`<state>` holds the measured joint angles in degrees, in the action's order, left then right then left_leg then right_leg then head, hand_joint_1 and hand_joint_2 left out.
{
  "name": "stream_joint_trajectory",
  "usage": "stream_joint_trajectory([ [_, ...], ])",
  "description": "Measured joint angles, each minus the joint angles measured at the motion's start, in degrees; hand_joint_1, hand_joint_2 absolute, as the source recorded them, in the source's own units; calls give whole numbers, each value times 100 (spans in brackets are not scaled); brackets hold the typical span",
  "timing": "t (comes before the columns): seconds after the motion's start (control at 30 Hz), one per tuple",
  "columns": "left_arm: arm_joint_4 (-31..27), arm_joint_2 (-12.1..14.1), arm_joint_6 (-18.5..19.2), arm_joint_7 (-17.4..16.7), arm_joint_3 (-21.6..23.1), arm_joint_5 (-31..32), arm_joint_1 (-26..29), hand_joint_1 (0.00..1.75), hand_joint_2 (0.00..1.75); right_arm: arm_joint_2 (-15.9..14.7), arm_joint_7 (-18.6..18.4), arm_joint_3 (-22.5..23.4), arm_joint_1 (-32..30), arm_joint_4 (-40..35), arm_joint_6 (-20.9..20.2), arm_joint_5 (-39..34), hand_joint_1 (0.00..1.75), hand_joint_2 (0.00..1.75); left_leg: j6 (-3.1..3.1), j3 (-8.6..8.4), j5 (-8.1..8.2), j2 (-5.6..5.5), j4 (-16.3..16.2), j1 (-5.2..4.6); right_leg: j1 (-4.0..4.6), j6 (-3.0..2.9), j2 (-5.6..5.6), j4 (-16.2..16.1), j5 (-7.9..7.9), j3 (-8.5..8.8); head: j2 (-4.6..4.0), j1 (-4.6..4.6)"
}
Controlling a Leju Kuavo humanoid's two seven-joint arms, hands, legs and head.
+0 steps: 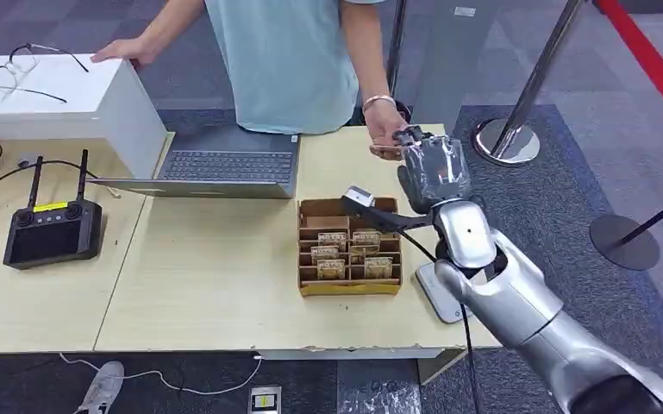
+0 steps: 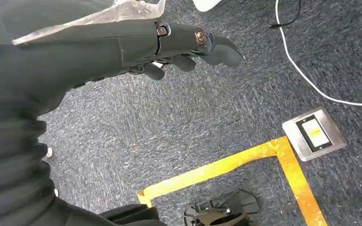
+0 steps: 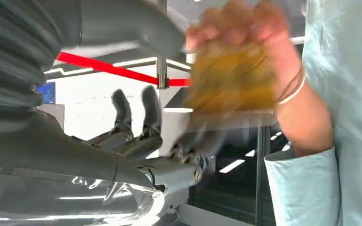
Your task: Pass the card to the sensor for recognition and then transmit it.
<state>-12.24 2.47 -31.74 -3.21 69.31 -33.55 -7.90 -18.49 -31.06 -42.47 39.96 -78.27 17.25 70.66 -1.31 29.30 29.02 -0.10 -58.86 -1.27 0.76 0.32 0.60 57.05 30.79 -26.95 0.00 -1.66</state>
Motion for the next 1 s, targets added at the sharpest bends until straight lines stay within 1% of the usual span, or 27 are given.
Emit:
stream_joint_trajectory([
  [0.1, 0, 0, 0, -2, 0, -7, 7, 0, 175, 0, -4, -4, 0, 0, 15, 2, 12, 175, 0, 0, 0, 0, 0, 0, 0, 0, 0, 0, 0, 0, 0, 2],
  [0.17, 0, 0, 0, -17, 0, -11, 11, 0, 175, 2, -4, -9, 0, -2, 20, 20, 17, 175, 0, -1, 0, 0, 0, 0, 0, 0, 0, 0, 0, 1, 0, 2],
  [0.2, 0, 0, 0, -17, 0, -13, 13, 0, 175, 2, -4, -11, -1, -2, 26, 24, 17, 175, 0, -1, 0, 0, 0, 0, 0, 0, 0, 1, 0, 1, 0, 2],
  [0.27, 0, 0, -2, -17, 0, -15, 18, 0, 175, 2, -4, -15, -3, -2, 50, 42, 31, 175, 0, 0, 0, 0, 0, 0, 0, 0, 0, 0, 0, 1, 0, 2],
  [0.4, 0, -2, -24, 6, 0, -52, 31, 0, 175, 28, -2, -48, -26, -26, 118, 70, 35, 175, 0, 0, 0, 1, 0, 0, 0, 0, 0, 0, 0, 0, 0, 2],
  [0.43, -2, -2, -37, 18, 0, -66, 38, 0, 175, 42, 9, -57, -48, -57, 140, 52, 42, 175, 0, -1, 0, 1, 0, 0, 0, 0, 0, 0, 0, 0, 0, 2],
  [0.47, 0, -4, -53, 20, 0, -74, 45, 0, 175, 55, 26, -66, -72, -90, 173, 2, 58, 175, 0, 0, 0, 1, 0, 0, 0, 0, 0, 0, 0, 0, 0, 2],
  [0.5, -2, -4, -68, 22, 0, -92, 52, 0, 175, 70, 46, -81, -103, -125, 197, -48, 70, 175, 0, -1, 0, 0, 0, 0, 0, 0, 0, 0, 0, 0, 0, 2],
  [0.53, 0, -7, -70, 22, 0, -96, 59, 0, 175, 87, 63, -96, -136, -155, 208, -92, 115, 175, 0, -1, 0, 0, 0, 0, 0, 0, 0, 0, 0, 0, 0, 2],
  [0.57, 0, -7, -72, 22, 0, -105, 63, 0, 175, 96, 77, -101, -175, -195, 208, -166, 134, 175, 0, 0, 0, 0, 0, 0, 0, 0, 0, 0, 0, 0, 0, 2],
  [0.6, -2, -7, -72, 22, 0, -111, 66, 0, 175, 112, 98, -103, -215, -232, 205, -260, 143, 175, 0, -1, 0, 0, 0, 0, 0, 0, 0, 0, 0, 0, 0, 2],
  [0.63, 0, -7, -72, 22, 0, -118, 69, 0, 175, 129, 129, -109, -255, -264, 197, -354, 148, 175, 0, -1, 0, 0, 0, 1, 0, 0, 0, 0, 0, 0, 0, 2],
  [0.7, 0, -9, -72, 24, 0, -155, 71, 0, 175, 142, 188, -136, -331, -326, 140, -549, 145, 175, 0, -1, 0, 1, 0, 1, 1, 0, 0, 0, 0, 0, 0, 2],
  [0.77, 0, -9, -72, 24, -2, -192, 73, 0, 175, 155, 260, -155, -422, -409, -9, -839, 134, 175, 0, -1, 0, 0, 0, 1, 1, 0, 0, 0, 0, 1, 0, 0],
  [0.83, 0, -9, -72, 24, -7, -208, 78, 0, 175, 175, 284, -192, -504, -489, -98, -972, 115, 175, 0, -1, 0, 1, 0, 1, 1, 0, 0, 0, 0, 0, 0, 0],
  [0.87, 0, -9, -72, 24, -9, -212, 78, 0, 175, 181, 284, -208, -535, -523, -125, -1001, 86, 175, 0, -1, 0, 1, 0, 1, 1, 0, 0, 0, 0, 0, 0, 4],
  [0.93, 0, -9, -72, 24, -11, -227, 79, 0, 175, 190, 284, -247, -588, -599, -182, -1095, 82, 175, 0, -1, 0, 1, 0, 1, 1, 0, 0, 0, 0, 1, 0, 2],
  [1.0, 0, -9, -74, 28, -11, -253, 79, 0, 175, 199, 284, -284, -646, -673, -225, -1180, 68, 175, 0, 0, 0, 1, 0, 1, 1, 0, 0, 0, 0, 1, 0, 0],
])
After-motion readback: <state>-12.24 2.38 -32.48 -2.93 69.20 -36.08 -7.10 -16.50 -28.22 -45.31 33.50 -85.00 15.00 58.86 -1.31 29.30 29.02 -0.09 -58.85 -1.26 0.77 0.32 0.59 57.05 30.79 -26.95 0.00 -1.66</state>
